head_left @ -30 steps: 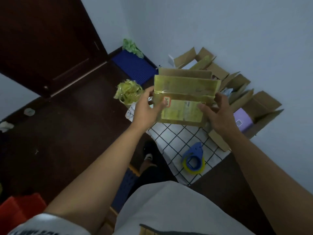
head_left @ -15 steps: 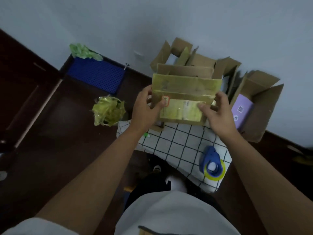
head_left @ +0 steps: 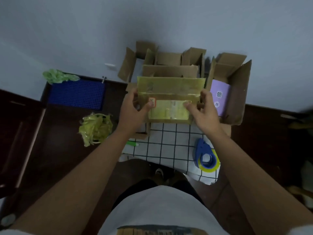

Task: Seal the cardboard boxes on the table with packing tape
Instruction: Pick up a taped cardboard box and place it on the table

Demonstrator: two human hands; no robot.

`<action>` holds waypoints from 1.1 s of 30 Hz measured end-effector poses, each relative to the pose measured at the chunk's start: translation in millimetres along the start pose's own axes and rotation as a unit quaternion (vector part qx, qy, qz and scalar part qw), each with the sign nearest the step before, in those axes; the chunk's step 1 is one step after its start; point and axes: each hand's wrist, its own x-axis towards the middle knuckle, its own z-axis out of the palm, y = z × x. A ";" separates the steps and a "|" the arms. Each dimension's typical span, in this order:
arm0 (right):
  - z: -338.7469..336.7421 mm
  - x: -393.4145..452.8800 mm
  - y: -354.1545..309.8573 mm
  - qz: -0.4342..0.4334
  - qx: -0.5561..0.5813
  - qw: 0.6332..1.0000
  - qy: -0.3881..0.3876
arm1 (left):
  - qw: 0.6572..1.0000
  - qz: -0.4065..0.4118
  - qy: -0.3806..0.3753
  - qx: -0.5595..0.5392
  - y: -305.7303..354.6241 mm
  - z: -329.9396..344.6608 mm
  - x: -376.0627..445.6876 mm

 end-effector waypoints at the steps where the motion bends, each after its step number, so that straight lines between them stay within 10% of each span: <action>1: 1.5 2.5 2.3 -0.005 0.004 1.000 -0.004 | 1.000 0.000 0.009 0.015 -1.1 -0.6 0.3; 19: 32.8 -104.4 89.0 0.021 -0.051 0.981 0.188 | 0.994 0.004 -0.096 -0.052 -86.7 48.0 -52.7; 33: 56.5 -111.4 234.9 -0.035 -0.065 0.989 0.132 | 0.994 0.057 -0.090 0.031 -203.8 97.2 -94.2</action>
